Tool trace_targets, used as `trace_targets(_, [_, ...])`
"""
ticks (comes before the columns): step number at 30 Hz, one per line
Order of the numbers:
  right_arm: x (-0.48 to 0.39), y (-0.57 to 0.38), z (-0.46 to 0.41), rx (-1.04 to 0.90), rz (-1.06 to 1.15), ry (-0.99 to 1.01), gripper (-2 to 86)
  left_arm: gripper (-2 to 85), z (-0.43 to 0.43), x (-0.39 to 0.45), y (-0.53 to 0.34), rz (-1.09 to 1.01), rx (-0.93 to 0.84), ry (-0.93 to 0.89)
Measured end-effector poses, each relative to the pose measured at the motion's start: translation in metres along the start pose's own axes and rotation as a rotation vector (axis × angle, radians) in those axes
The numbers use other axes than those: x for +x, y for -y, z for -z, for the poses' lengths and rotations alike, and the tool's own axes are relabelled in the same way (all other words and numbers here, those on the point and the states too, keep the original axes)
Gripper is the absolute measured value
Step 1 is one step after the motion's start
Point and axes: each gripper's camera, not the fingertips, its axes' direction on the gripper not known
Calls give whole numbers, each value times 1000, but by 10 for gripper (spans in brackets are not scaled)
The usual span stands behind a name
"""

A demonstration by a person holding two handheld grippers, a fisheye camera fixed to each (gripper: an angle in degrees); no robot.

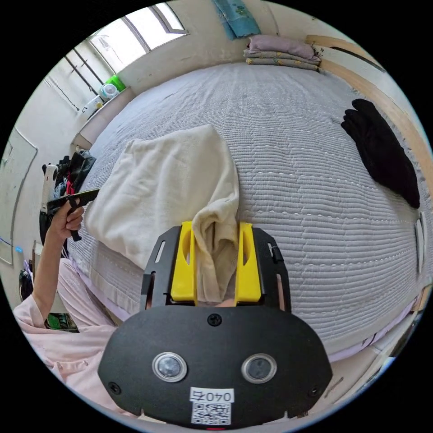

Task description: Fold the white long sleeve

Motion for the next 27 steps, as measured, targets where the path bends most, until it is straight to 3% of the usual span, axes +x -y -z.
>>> trace_targets(3, [-15, -3, -8, 4, 47, -104, 92, 4, 4, 7, -1, 5, 7, 1])
trace_targets(10, [51, -9, -13, 3, -114, 248, 53, -5, 17, 27, -4, 16, 22, 33])
trace_targets(15, [56, -9, 15, 37, -39, 292, 48, -11, 53, 66, -3, -52, 69, 66])
trace_targets(22, [68, -7, 78, 95, 62, 132, 49, -11, 79, 144, 19, -162, 94, -15])
trace_targets(27, [118, -10, 135, 159, 10, -8, 49, -11, 68, 251, 59, -285, 149, -62])
